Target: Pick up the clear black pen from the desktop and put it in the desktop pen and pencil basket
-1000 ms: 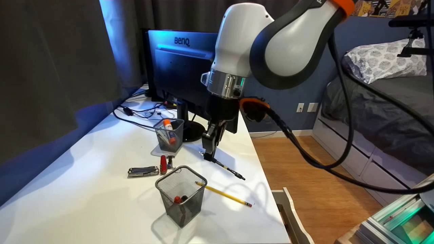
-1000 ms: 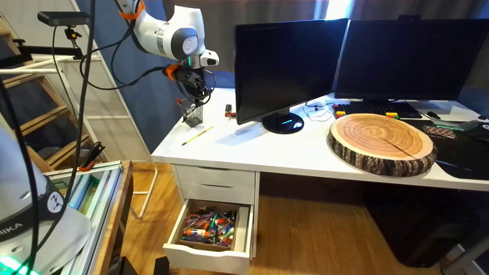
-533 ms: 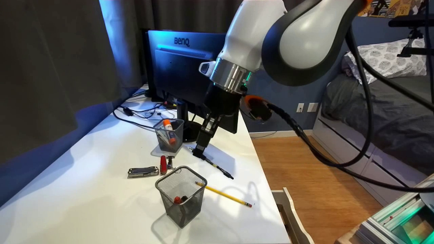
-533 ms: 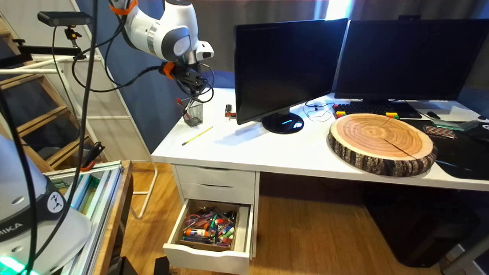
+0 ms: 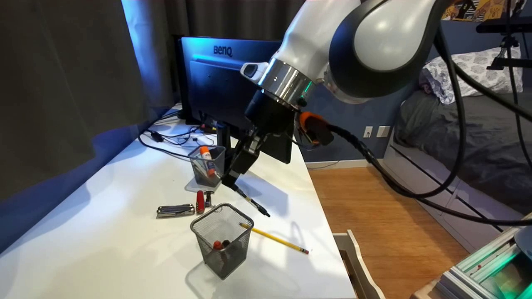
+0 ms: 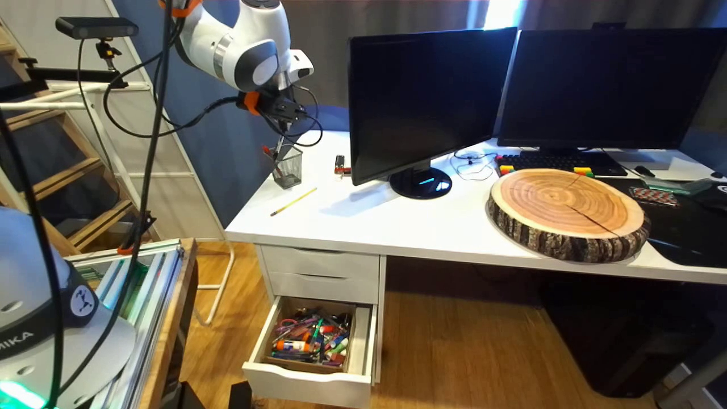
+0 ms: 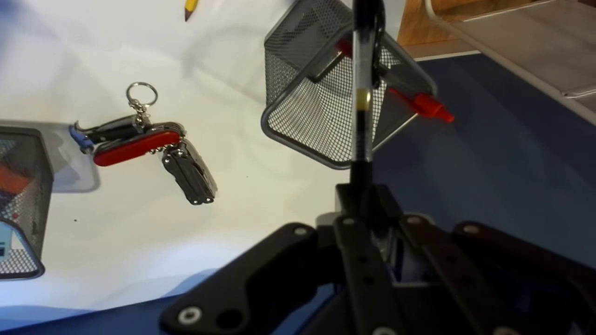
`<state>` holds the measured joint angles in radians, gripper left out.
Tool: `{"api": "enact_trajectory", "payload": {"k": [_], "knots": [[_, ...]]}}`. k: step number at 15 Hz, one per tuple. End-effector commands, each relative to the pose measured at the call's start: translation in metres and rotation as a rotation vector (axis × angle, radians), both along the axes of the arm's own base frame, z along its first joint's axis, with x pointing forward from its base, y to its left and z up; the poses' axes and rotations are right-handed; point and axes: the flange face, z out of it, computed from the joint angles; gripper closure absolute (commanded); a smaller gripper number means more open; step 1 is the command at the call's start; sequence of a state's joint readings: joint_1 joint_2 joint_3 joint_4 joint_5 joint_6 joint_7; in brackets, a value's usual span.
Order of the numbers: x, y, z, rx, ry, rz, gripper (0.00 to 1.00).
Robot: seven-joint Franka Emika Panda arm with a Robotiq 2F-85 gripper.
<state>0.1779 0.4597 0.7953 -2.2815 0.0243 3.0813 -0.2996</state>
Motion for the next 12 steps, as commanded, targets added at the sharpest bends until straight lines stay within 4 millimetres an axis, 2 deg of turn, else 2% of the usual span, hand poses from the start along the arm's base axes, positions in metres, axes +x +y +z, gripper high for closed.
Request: {"api": "enact_trajectory", "payload": {"k": [1,6,12], "knots": [[0.001,0.001,-0.003,0.085,-0.008,0.053,0.97],[0.006,0.0,-0.012,0.152,-0.037,0.105,0.97],[0.003,0.0,-0.015,0.174,-0.033,0.147,0.97]]}}
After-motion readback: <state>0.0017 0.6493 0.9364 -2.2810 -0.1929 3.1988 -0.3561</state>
